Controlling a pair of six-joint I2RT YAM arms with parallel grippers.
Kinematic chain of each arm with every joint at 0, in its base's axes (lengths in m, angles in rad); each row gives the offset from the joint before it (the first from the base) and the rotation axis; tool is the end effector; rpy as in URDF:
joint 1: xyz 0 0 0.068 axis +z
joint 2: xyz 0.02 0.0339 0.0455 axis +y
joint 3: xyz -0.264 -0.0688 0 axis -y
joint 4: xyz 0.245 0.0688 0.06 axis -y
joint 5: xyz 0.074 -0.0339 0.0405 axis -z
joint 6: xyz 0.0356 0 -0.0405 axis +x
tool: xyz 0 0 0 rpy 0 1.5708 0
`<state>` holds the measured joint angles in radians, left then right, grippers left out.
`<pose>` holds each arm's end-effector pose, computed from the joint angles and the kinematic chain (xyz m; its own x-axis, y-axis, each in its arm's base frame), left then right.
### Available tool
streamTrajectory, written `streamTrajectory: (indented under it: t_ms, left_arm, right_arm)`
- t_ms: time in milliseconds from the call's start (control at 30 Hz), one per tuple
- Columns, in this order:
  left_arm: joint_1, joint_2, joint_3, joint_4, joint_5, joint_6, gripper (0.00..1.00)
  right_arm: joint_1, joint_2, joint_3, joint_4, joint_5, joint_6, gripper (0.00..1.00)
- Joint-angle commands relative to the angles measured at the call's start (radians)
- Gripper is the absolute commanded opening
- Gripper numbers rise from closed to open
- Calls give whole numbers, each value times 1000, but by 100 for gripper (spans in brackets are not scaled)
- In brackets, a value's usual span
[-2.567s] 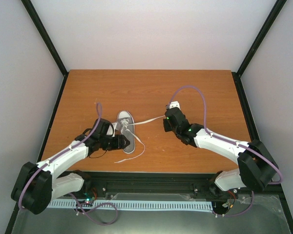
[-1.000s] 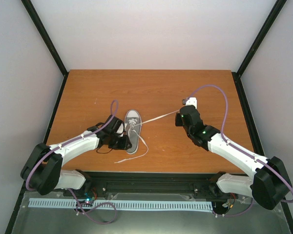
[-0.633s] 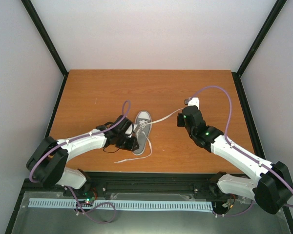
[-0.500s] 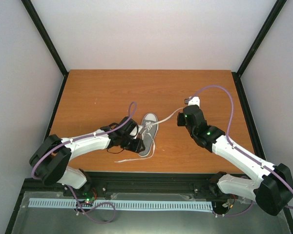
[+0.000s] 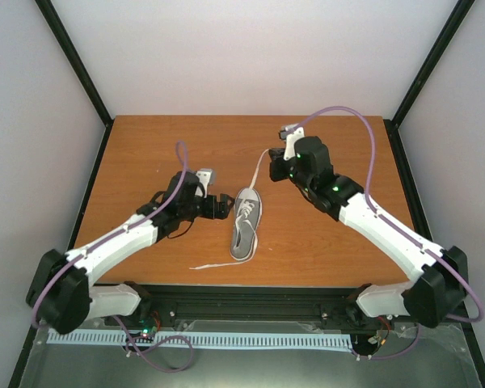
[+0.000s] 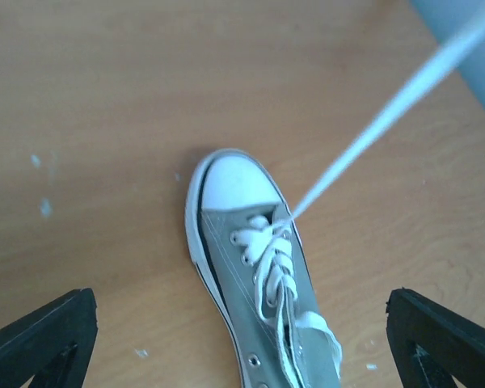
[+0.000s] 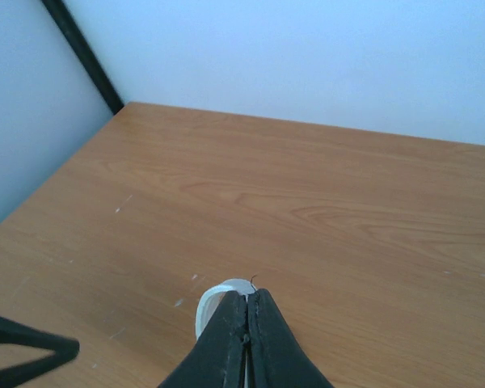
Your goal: Tie the shoes
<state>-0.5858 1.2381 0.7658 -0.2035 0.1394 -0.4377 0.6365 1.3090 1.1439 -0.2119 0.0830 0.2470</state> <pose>0.2177 -0.1504 0.2367 -0.7424 -0.0111 -0.6698 0.3568 0.8397 -0.4094 0.2470 0.1789 0.3471 -0.4167 -0.0050 -0.9090 -0.4419 0.8750 0.1977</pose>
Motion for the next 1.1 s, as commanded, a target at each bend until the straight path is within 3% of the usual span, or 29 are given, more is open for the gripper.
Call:
streamTrajectory:
  t_ms: [0,167,267,367,667,900,1067]
  left_arm:
    - [4,-136,-112,290,-172,94,99]
    - [6,-146,-184,419,-200,155,100]
    - [6,-131,-288,577,-115,169,100]
    - [6,-92,-276,599,-20,179,100]
    - [7,12,-238,689,-13,147,95]
    - [22,66,-225,694,-36,98,86]
    - [44,117,-217,763,160,71,84]
  right_arm:
    - [39,83,55,16,-129,12,3]
    - [106,188,81,78,-115,78,3]
    - [123,248,95,103,-103,120,3]
    - [133,259,74,167,-126,133,3]
    - [135,196,28,204,-192,164,3]
    - [135,105,-15,183,-175,180,3]
    - [134,41,-36,152,-136,164,3]
